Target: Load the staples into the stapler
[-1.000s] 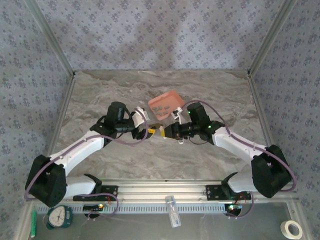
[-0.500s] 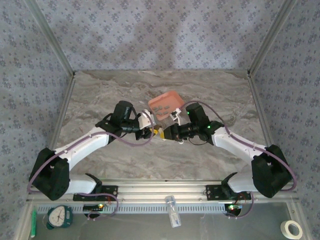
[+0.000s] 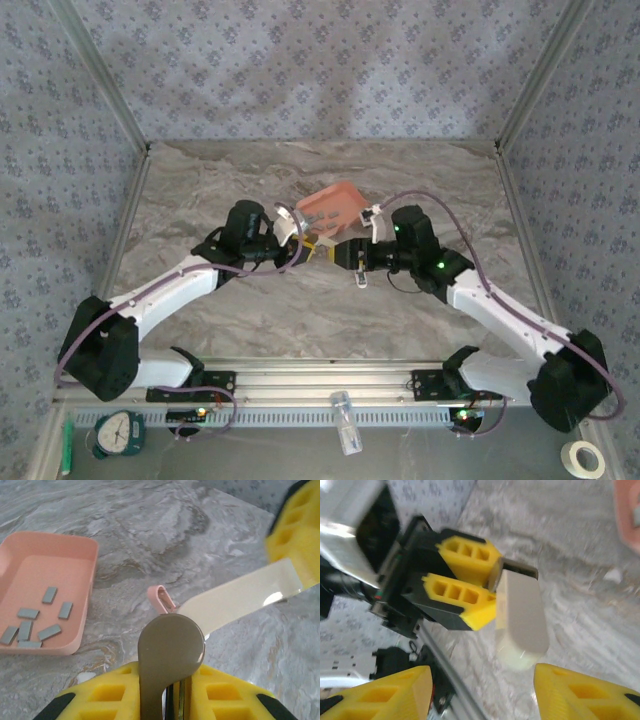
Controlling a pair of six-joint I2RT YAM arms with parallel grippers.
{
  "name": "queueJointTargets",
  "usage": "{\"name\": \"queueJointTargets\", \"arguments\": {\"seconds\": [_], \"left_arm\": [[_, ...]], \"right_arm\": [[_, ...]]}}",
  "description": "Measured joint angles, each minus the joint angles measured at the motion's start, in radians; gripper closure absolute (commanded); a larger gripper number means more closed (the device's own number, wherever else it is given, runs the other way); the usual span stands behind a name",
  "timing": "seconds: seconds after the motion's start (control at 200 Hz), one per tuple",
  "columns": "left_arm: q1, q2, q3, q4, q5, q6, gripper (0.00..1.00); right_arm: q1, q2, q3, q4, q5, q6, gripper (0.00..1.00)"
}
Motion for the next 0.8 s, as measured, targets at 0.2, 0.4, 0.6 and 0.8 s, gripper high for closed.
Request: {"name": "queueJointTargets", "arguments": {"seconds": [0.2, 0.4, 0.6, 0.8], "left_arm": [[0.000, 0.000, -0.082, 0.118, -0.029, -0.240, 0.77], [0.000, 0.000, -0.090, 0.198, -0.042, -0.365, 0.76], [0.000, 0.001, -0.093, 0.230, -0.043, -0.417, 0.76], [0.000, 0.001, -0.093, 0.234, -0.050, -0.433, 0.76]], "right_arm": [[0.077, -0.125, -0.114, 0.113, 0.234, 0.060, 0.39], [0.119, -0.120, -0.133, 0.182, 0.409, 0.115, 0.38], [0.120, -0.041, -0.133, 0.290, 0.438, 0.141, 0.38], [0.124, 0.050, -0.119, 0.356, 0.443, 0.177, 0.38]]}}
